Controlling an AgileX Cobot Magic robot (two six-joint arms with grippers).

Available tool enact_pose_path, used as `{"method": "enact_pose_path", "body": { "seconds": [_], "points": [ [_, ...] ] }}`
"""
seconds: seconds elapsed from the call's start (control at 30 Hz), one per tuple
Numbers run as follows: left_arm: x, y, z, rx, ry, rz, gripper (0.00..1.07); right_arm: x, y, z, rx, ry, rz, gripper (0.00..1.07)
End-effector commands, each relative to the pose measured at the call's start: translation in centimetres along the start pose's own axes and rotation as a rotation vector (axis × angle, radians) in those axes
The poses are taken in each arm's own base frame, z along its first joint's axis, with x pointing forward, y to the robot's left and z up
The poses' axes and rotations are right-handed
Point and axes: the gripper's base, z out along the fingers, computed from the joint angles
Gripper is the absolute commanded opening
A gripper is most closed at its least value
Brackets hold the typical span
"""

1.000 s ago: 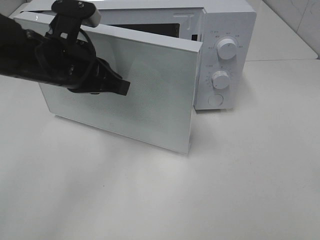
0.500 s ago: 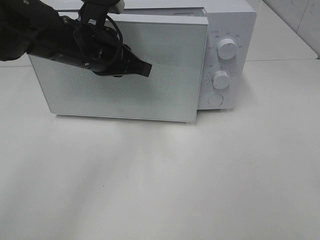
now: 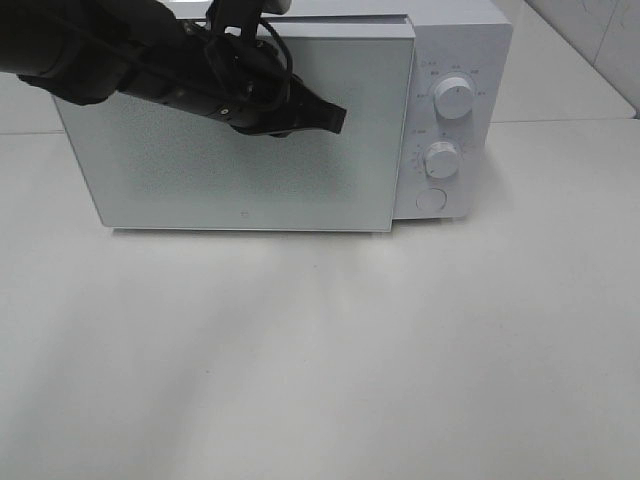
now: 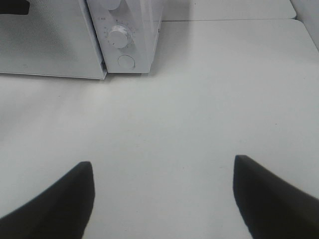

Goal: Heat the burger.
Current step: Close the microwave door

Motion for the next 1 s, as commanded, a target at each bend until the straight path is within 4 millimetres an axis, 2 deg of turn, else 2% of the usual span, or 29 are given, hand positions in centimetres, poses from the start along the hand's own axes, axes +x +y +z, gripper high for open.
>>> {"method": "enact_pose_path", "body": {
  "seconds": [0.03, 0.4, 1.0],
  "points": [
    [-1.5, -0.7, 1.1, -0.008, -0.055, 0.024, 0.00, 0.1, 0.0, -0.3, 0.006, -0.034, -0.001, 0.73],
    [-2.3, -0.9, 3.5, 0.006, -0.072, 0.033, 0.00, 0.1, 0.0, -0.3, 0.006, -0.034, -0.001, 0.73],
    [-2.7, -0.4, 3.6, -0.063, -0.117, 0.090, 0.00, 0.1, 0.0, -0.3, 0.006, -0.034, -0.001, 0.73]
  ]
}}
